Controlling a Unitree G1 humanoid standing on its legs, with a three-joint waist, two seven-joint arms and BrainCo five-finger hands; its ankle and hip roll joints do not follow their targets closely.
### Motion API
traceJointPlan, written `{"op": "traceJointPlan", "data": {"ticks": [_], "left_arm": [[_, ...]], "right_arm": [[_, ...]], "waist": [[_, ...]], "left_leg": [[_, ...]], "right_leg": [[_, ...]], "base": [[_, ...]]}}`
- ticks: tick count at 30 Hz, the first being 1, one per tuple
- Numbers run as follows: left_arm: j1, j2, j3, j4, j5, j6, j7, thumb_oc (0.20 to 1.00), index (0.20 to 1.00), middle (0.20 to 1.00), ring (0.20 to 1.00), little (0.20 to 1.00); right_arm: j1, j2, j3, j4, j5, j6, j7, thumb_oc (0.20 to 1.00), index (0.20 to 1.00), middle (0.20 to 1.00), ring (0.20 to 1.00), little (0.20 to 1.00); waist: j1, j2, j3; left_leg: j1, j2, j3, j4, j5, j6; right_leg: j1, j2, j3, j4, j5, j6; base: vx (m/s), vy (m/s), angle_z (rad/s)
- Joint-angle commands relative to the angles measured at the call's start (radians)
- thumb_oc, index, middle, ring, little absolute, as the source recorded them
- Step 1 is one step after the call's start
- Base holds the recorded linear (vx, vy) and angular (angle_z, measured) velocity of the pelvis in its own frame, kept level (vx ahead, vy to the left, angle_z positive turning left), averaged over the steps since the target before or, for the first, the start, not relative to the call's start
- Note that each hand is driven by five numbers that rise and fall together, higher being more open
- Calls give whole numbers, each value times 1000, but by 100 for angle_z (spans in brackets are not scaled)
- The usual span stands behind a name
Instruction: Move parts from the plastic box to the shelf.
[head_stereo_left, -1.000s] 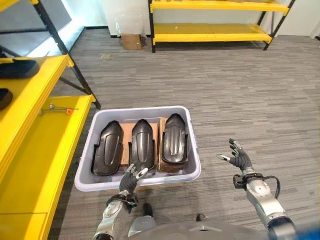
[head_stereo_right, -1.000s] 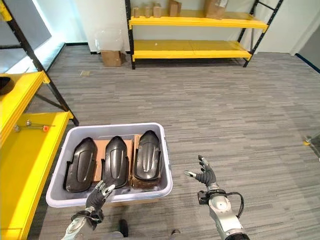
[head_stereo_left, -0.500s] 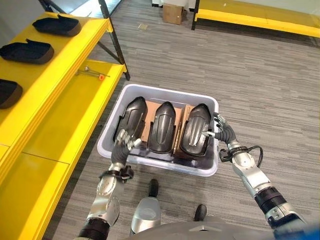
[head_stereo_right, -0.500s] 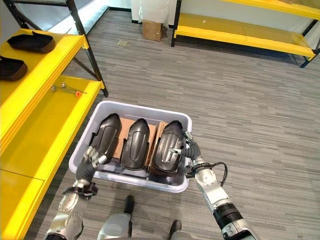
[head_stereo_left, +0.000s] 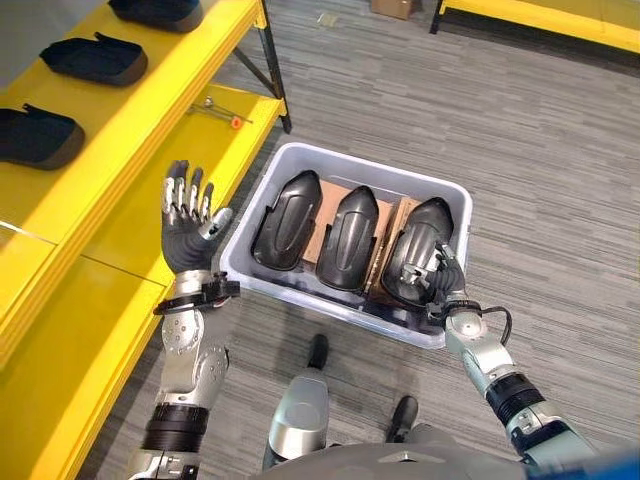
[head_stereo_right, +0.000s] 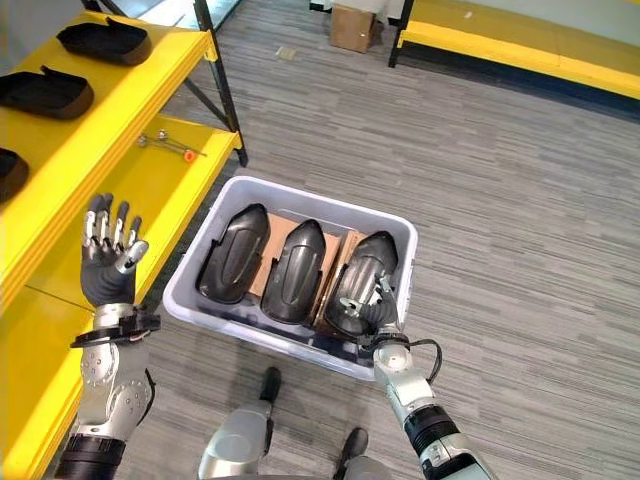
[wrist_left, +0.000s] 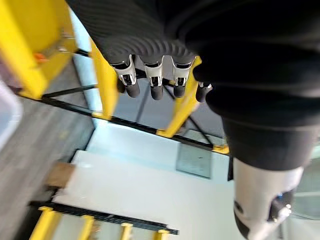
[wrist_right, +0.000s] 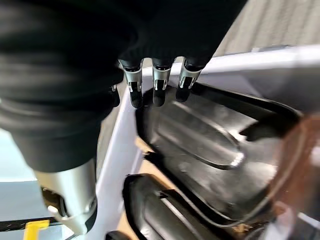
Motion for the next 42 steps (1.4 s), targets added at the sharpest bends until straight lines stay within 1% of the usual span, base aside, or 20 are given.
{"op": "traceJointPlan", "data": {"ticks": [1, 5, 7, 10, 12, 16, 19, 21, 26, 32, 35, 36, 38, 40, 42], "left_arm": [[-21, 39, 14, -44, -10, -68, 23, 1000, 1000, 1000, 1000, 1000], [-62, 43, -2, -69, -29, -71, 31, 1000, 1000, 1000, 1000, 1000], [-106, 43, -27, -62, -5, -61, 45, 1000, 1000, 1000, 1000, 1000], [-130, 41, -43, -58, -9, -55, 50, 1000, 1000, 1000, 1000, 1000], [-159, 40, -62, -56, -14, -49, 64, 1000, 1000, 1000, 1000, 1000], [-183, 40, -74, -47, -17, -58, 64, 1000, 1000, 1000, 1000, 1000], [-200, 37, -76, -37, -28, -68, 45, 1000, 1000, 1000, 1000, 1000], [-209, 40, -79, -44, -34, -65, 43, 1000, 1000, 1000, 1000, 1000], [-225, 38, -89, -46, -38, -53, 41, 1000, 1000, 1000, 1000, 1000], [-234, 34, -102, -43, -39, -50, 30, 1000, 1000, 1000, 1000, 1000], [-235, 33, -105, -40, -46, -52, 20, 1000, 1000, 1000, 1000, 1000], [-235, 34, -104, -42, -49, -51, 19, 1000, 1000, 1000, 1000, 1000], [-233, 38, -105, -44, -50, -51, 15, 1000, 1000, 1000, 1000, 1000], [-232, 34, -109, -45, -44, -49, 14, 1000, 1000, 1000, 1000, 1000], [-229, 32, -112, -56, -39, -49, 20, 1000, 1000, 1000, 1000, 1000]], "right_arm": [[-60, 24, -4, -21, 49, -18, -40, 1000, 1000, 1000, 1000, 1000], [-125, 28, -20, 42, 98, -45, -45, 1000, 1000, 1000, 1000, 1000], [-188, 25, -22, 86, 102, -37, -29, 1000, 1000, 1000, 1000, 1000], [-224, 23, -15, 105, 92, -26, -14, 1000, 1000, 1000, 1000, 1000], [-288, 14, 2, 132, 97, -5, 0, 1000, 1000, 1000, 1000, 1000], [-358, 14, 13, 167, 106, 0, 2, 1000, 1000, 1000, 1000, 1000], [-412, 10, 13, 199, 116, -3, 19, 1000, 1000, 1000, 1000, 1000], [-445, 9, 14, 204, 120, 11, 24, 1000, 1000, 1000, 1000, 1000], [-492, 18, 31, 214, 124, 14, 26, 1000, 1000, 1000, 1000, 1000], [-528, 29, 39, 213, 119, -4, 6, 1000, 1000, 1000, 1000, 1000], [-538, 26, 39, 212, 120, -36, 14, 1000, 1000, 1000, 1000, 1000], [-538, 25, 38, 200, 98, -54, 26, 1000, 1000, 1000, 1000, 1000], [-535, 27, 45, 153, 40, -46, -9, 1000, 1000, 1000, 1000, 1000], [-536, 24, 51, 117, -9, -35, -89, 1000, 1000, 1000, 1000, 1000], [-538, 11, 51, 82, -115, -38, -178, 1000, 1000, 1000, 1000, 1000]], "waist": [[7, -18, -42], [13, -7, -20], [14, 8, 2], [14, 20, 17], [18, 31, 48], [27, 36, 70], [35, 41, 87], [40, 42, 97], [47, 42, 114], [53, 39, 126], [55, 39, 128], [54, 38, 127], [51, 34, 127], [48, 32, 128], [42, 31, 129]], "left_leg": [[-111, -9, -28, 45, 30, 3], [-141, -17, -32, 54, 31, 3], [-163, -25, -36, 57, 34, 3], [-180, -31, -36, 60, 38, 4], [-211, -40, -38, 67, 43, 5], [-231, -45, -41, 62, 51, 6], [-251, -51, -45, 73, 54, 7], [-266, -54, -46, 79, 56, 9], [-283, -57, -45, 84, 58, 9], [-298, -60, -42, 93, 59, 13], [-299, -62, -42, 91, 60, 14], [-300, -62, -42, 89, 60, 15], [-299, -61, -40, 86, 61, 16], [-297, -59, -39, 86, 60, 15], [-298, -59, -36, 86, 59, 16]], "right_leg": [[-6, -44, 35, 96, 9, -30], [-31, -42, 38, 107, 3, -34], [-55, -43, 41, 122, -5, -37], [-76, -45, 41, 134, -11, -39], [-109, -47, 40, 154, -18, -42], [-133, -47, 36, 162, -20, -45], [-151, -49, 31, 174, -22, -48], [-168, -51, 29, 182, -22, -49], [-183, -52, 26, 184, -19, -48], [-192, -55, 25, 181, -12, -45], [-194, -54, 27, 176, -7, -41], [-195, -55, 28, 173, -6, -39], [-196, -55, 29, 171, -3, -36], [-194, -53, 33, 169, -2, -36], [-195, -52, 38, 166, 0, -36]], "base": [[-53, -2, 5], [-74, 5, 3], [-102, 48, 7], [-96, 42, 3], [-136, 14, 5], [-82, -4, 4], [-48, 5, 4], [-48, 0, 9], [-24, 1, 8], [0, 0, 0], [0, 0, 0], [0, 0, 0], [0, 0, 0], [0, 0, 0], [0, 0, 0]]}}
